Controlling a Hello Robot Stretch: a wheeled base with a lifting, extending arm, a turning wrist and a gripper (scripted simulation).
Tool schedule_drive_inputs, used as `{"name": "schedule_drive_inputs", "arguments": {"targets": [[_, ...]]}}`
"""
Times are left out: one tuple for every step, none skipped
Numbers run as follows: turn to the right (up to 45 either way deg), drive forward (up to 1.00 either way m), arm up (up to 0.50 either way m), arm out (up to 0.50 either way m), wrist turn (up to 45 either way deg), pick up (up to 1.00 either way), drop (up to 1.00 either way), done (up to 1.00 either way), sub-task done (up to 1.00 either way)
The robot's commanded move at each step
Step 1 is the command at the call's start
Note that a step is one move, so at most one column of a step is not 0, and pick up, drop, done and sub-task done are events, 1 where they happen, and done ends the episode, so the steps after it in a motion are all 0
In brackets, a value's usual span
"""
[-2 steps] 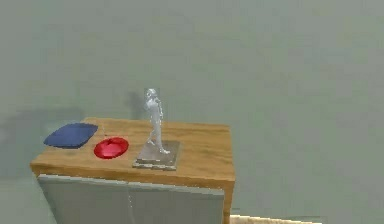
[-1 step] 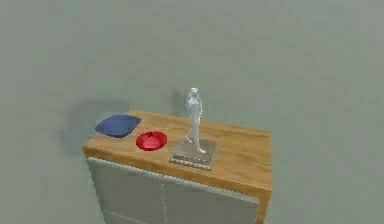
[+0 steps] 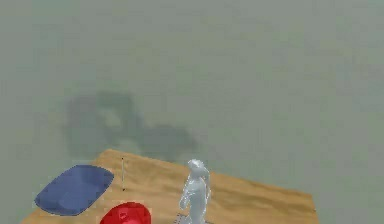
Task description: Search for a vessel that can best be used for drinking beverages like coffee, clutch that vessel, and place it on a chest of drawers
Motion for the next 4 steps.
{"name": "schedule_drive_inputs", "arguments": {"targets": [[27.0, 0.00, 0.00, 0.00, 0.0, 0.00, 0.00, 0.00, 0.00], [-27.0, 0.00, 0.00, 0.00, 0.0, 0.00, 0.00, 0.00, 0.00], [27.0, 0.00, 0.00, 0.00, 0.0, 0.00, 0.00, 0.00, 0.00], [-36.0, 0.00, 0.00, 0.00, 0.0, 0.00, 0.00, 0.00, 0.00]]}}
